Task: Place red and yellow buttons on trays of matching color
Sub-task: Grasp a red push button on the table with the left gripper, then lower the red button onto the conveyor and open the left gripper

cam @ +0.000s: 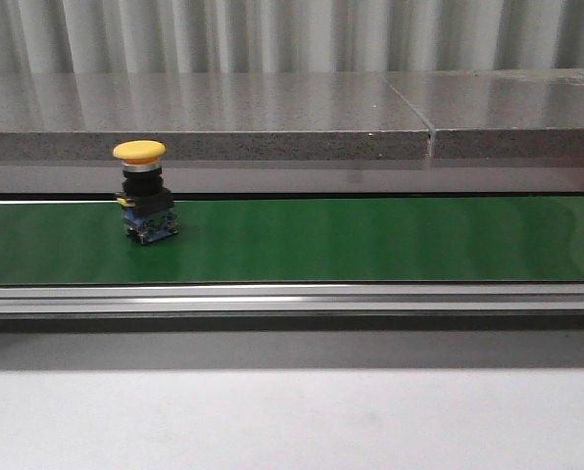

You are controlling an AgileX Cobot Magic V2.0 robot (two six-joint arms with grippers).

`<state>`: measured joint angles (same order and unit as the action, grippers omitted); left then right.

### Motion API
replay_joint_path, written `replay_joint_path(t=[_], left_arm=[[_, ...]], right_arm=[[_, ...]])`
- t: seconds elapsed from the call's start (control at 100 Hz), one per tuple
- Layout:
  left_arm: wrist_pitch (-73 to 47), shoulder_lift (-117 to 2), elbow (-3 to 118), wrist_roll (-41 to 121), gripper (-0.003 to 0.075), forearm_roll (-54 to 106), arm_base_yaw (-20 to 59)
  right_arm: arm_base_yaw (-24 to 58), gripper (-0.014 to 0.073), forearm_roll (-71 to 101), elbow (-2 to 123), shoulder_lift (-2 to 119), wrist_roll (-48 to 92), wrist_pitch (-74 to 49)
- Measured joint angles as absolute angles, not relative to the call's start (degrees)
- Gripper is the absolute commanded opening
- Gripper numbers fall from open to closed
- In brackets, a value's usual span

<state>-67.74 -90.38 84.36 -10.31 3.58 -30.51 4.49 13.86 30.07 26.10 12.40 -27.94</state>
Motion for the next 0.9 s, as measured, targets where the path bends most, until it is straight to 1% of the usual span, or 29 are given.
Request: replay_joint_path(t=[0.18, 0.43, 0.58, 0.73, 0.77, 0.8, 0.87, 0.9], left_arm=[[-70.53, -88.54, 84.45, -6.88, 0.0186, 4.09, -25.04], [-69.22, -88.41, 80.43, -6.26, 0.0186, 4.24, -16.94], [-67.65, -90.94, 78.49, -5.71, 0.0186, 4.46, -13.14], [-66.42, -94.98, 78.16, -5.25, 0.0195, 4.46, -11.07], [-66.30, -95.94, 78.16, -4.95, 0.0211, 4.46, -10.64], [-66.08, -96.49, 78.16, -4.87, 0.0237, 4.46, -10.51], [-65.30, -96.91, 78.16, -4.73, 0.0346, 5.28, -10.28], [-65.25, -97.00, 78.16, -4.55, 0.0417, 5.69, -10.29]], right_arm=[[4.49, -0.0066, 13.86, 30.07, 26.10, 12.40, -27.94], [4.49, -0.0066, 13.86, 30.07, 26.10, 12.40, -27.94], [4.49, -0.0066, 13.86, 30.07, 26.10, 12.40, -27.94], [4.49, -0.0066, 13.86, 30.07, 26.10, 12.40, -27.94], [4.49, -0.0066, 13.86, 30.07, 26.10, 12.40, -27.94], [4.49, -0.0066, 13.86, 30.07, 26.10, 12.40, -27.94], [4.49, -0.0066, 13.86, 30.07, 26.10, 12.40, -27.94], [4.49, -0.0066, 13.86, 30.07, 26.10, 12.40, -27.94]])
